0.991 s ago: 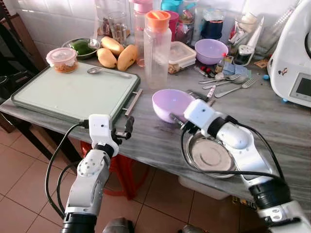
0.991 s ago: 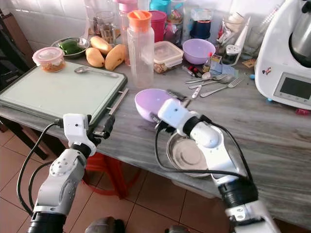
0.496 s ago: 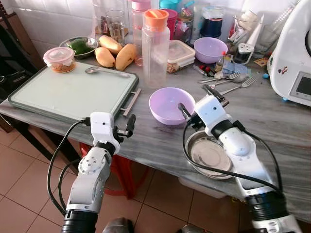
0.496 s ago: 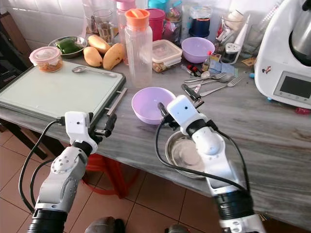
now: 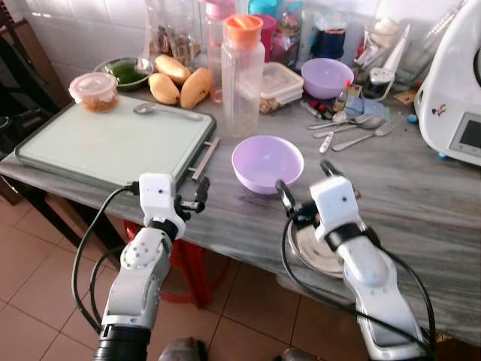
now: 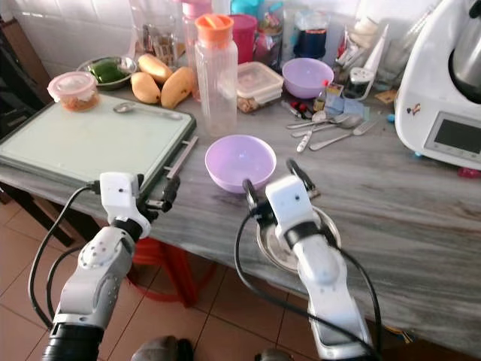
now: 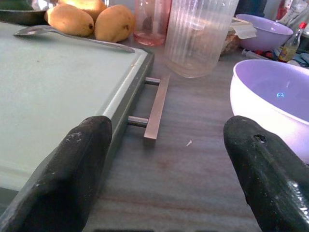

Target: Setting the table

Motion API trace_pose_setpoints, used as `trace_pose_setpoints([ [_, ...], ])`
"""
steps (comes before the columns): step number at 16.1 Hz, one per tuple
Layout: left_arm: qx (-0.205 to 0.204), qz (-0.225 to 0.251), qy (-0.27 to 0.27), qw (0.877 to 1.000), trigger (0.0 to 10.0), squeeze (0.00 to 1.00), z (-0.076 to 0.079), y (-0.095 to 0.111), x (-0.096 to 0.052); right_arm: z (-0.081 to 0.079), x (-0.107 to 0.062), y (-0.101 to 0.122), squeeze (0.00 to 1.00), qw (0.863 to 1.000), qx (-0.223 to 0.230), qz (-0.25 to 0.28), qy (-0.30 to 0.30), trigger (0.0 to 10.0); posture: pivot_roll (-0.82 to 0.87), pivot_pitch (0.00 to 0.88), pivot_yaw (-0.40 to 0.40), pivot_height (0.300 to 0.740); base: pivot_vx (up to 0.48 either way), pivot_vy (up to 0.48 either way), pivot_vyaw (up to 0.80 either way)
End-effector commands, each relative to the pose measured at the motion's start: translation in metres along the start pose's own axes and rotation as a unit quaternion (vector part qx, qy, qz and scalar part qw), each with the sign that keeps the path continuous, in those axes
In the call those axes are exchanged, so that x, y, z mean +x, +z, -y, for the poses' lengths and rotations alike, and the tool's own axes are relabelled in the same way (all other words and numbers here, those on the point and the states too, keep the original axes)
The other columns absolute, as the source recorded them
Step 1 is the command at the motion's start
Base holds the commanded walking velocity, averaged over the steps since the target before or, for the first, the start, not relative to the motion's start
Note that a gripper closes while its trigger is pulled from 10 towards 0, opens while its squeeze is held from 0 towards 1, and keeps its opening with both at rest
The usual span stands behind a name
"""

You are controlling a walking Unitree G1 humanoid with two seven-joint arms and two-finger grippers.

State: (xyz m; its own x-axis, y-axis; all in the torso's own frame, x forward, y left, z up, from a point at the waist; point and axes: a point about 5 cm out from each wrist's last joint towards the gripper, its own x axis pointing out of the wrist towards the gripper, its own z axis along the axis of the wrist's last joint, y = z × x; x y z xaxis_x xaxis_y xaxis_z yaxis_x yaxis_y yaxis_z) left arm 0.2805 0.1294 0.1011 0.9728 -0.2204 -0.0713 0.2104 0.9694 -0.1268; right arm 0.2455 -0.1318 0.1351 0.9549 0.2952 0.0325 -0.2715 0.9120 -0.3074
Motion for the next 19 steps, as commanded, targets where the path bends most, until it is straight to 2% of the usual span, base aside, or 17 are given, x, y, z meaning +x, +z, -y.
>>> trace_pose_setpoints([
  [1, 0.003, 0.000, 0.000, 1.000, 10.0, 0.00, -0.002, 0.001, 0.000, 0.002, -0.003, 0.004, 1.00, 1.000, 0.009, 0.003, -0.010, 10.0, -0.03, 0.000, 0.030, 0.740, 0.000, 0.000, 0.00],
  [4, 0.004, -0.001, -0.004, 1.000, 10.0, 0.00, 0.000, 0.000, 0.000, 0.002, -0.019, -0.008, 1.00, 0.996, 0.066, -0.047, -0.030, 10.0, -0.03, 0.000, 0.031, 0.740, 0.000, 0.000, 0.00],
  [8, 0.004, -0.004, -0.006, 1.000, 10.0, 0.00, 0.000, -0.001, -0.001, 0.001, -0.029, -0.020, 1.00, 0.990, 0.101, -0.093, -0.035, 10.0, -0.02, 0.000, 0.030, 0.740, 0.000, 0.000, 0.00],
  [9, 0.004, -0.004, -0.006, 1.000, 10.0, 0.00, 0.000, -0.001, -0.001, 0.000, -0.028, -0.024, 0.93, 0.986, 0.117, -0.114, -0.036, 10.0, -0.02, 0.000, 0.030, 0.740, 0.000, 0.000, 0.00],
  [11, 0.004, -0.004, -0.006, 1.000, 10.0, 0.00, 0.000, -0.001, -0.001, -0.002, -0.027, -0.029, 0.90, 0.982, 0.131, -0.135, -0.026, 10.0, -0.02, 0.000, 0.030, 0.740, 0.000, 0.000, 0.00],
  [12, 0.004, -0.005, -0.006, 1.000, 10.0, 0.00, 0.000, -0.001, -0.002, -0.008, -0.027, -0.033, 0.77, 0.977, 0.143, -0.156, -0.006, 10.0, -0.02, 0.000, 0.029, 0.740, 0.000, 0.000, 0.00],
  [13, 0.004, -0.005, -0.006, 1.000, 10.0, 0.00, -0.001, -0.001, -0.002, -0.011, -0.027, -0.035, 0.71, 0.975, 0.149, -0.163, 0.000, 10.0, -0.02, 0.000, 0.028, 0.740, 0.000, 0.000, 0.00],
  [16, 0.004, -0.006, -0.006, 1.000, 10.0, 0.00, 0.000, -0.001, -0.003, -0.014, -0.027, -0.037, 0.68, 0.968, 0.173, -0.183, 0.012, 10.0, -0.02, 0.000, 0.030, 0.740, 0.000, 0.000, 0.00],
  [18, 0.004, -0.007, -0.007, 1.000, 10.0, 0.00, 0.000, -0.001, -0.004, -0.016, -0.026, -0.038, 0.56, 0.963, 0.184, -0.196, 0.016, 10.0, -0.02, 0.000, 0.030, 0.740, 0.000, 0.000, 0.00],
  [19, 0.005, -0.008, -0.008, 1.000, 10.0, 0.00, 0.000, -0.001, -0.004, -0.016, -0.026, -0.039, 0.55, 0.961, 0.188, -0.201, 0.016, 10.0, -0.02, 0.000, 0.031, 0.740, 0.000, 0.000, 0.00],
])
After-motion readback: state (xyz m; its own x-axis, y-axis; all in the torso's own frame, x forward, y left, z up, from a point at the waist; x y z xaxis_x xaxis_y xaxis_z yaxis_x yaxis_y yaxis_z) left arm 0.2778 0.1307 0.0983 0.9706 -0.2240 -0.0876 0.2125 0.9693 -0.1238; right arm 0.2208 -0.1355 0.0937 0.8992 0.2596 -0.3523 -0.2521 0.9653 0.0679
